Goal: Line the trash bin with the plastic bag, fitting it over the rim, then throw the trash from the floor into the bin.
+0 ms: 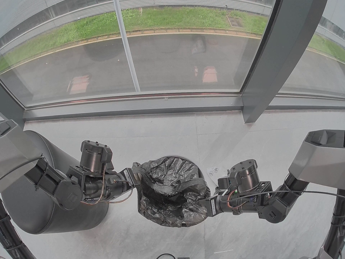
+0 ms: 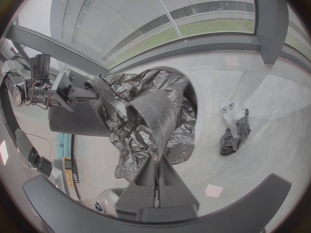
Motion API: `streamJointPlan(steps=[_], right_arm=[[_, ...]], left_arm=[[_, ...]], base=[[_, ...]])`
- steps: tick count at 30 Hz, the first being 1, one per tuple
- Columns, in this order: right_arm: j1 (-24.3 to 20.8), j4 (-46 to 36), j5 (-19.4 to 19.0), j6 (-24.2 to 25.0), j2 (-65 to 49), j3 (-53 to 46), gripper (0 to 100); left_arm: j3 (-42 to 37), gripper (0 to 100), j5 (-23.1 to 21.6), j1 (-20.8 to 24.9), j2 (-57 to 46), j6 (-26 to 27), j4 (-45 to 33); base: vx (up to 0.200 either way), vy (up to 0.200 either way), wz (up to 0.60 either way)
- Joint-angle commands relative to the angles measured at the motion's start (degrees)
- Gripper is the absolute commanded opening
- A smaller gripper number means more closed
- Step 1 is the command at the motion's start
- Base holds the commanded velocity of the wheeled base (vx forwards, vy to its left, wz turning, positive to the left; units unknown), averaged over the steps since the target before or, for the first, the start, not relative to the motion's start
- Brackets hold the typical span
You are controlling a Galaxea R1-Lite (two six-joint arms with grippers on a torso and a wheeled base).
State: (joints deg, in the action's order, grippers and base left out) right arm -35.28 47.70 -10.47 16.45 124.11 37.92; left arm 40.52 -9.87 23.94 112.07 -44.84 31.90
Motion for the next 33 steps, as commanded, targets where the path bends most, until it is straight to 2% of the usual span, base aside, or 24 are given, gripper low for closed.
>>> streamJointPlan(steps=[1, 3, 8, 15, 23, 28, 32, 33], right_arm=[[1.71, 0.29, 0.72, -0.19, 2.1, 0.04, 0], [2.23, 0.37, 0.8, -0.54, 1.92, 0.04, 0], [3.99, 3.89, 2.39, -5.46, 1.57, -2.24, 0], [3.99, 6.53, 5.46, -5.63, 1.92, -3.47, 0], [5.13, 7.67, 5.9, -6.78, 1.83, -3.3, 0], [5.66, 8.37, 5.99, -7.13, 2.1, -3.38, 0], [5.66, 9.08, 5.99, -7.04, 2.36, -3.38, 0], [5.66, 9.25, 6.08, -7.04, 2.63, -3.38, 100]], left_arm=[[0.0, 0, 0.12, -0.12, 3.51, 0.1, 1.67], [0.08, 0, 0.12, -0.04, 3.77, 0.19, 1.85], [0.35, 0, 0.47, -0.12, 3.86, 0.28, 2.02], [0.08, 0, 0.56, -0.21, 3.86, 0.36, 2.02], [0.08, 0, 1.09, -0.48, 4.21, 1.86, 2.02], [0.08, 0, 4.07, -0.74, 4.74, 4.58, 2.11], [0.17, 0, 4.43, -0.74, 4.83, 5.02, 2.11], [0.17, 0, 4.43, -0.74, 4.83, 5.02, 2.11]], base=[[0.0, 0.0, 0.0], [0.0, 0.0, 0.0], [0.0, 0.0, 0.0], [0.0, 0.0, 0.0], [0.0, 0.0, 0.0], [0.0, 0.0, 0.0], [0.0, 0.0, 0.0], [0.0, 0.0, 0.0]])
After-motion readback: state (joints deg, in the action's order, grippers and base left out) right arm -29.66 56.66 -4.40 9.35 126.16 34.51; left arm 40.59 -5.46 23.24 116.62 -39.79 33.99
